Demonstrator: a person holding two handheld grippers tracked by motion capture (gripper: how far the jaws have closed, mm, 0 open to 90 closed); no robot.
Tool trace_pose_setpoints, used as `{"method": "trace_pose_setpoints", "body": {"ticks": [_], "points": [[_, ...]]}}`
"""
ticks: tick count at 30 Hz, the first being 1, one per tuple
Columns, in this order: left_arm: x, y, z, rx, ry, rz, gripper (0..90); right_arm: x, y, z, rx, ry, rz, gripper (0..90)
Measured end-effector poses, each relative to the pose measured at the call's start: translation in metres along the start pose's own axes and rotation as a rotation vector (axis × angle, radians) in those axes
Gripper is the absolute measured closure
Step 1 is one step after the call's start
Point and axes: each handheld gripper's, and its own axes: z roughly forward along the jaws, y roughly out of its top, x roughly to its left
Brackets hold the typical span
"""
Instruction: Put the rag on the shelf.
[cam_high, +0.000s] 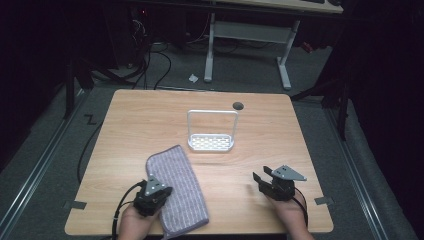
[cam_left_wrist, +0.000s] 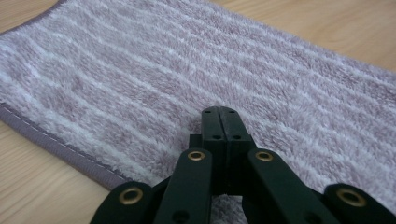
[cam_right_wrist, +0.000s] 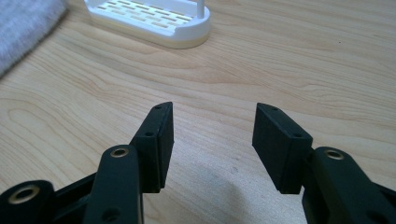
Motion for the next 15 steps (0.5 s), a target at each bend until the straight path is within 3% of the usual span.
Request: {"method": "trace_pose_setpoints", "body": {"ticks": [1, 2, 3, 10, 15], "points": [[-0.007, 0.004, 0.005, 0.0, -0.015, 0.017, 90.0, 0.0, 0.0, 0.0, 0.0, 0.0, 0.0, 48.6], [-0.015, 0.006, 0.01, -0.018, -0.039, -0.017, 90.0, 0.0, 0.0, 0.0, -0.001, 0.0, -0.001, 48.6], [-0.02, 0.012, 0.015, 0.0, -0.056, 0.04, 90.0, 0.001, 0.0, 0.0, -0.004, 0.002, -0.005, 48.2], [-0.036, 0.026, 0.034, -0.004, -0.117, 0.053, 90.0, 0.008, 0.002, 0.001, -0.013, 0.023, -0.01, 48.4], [-0.053, 0.033, 0.043, -0.007, -0.159, 0.088, 90.0, 0.023, 0.007, 0.006, -0.002, 0.089, -0.032, 52.3]]}}
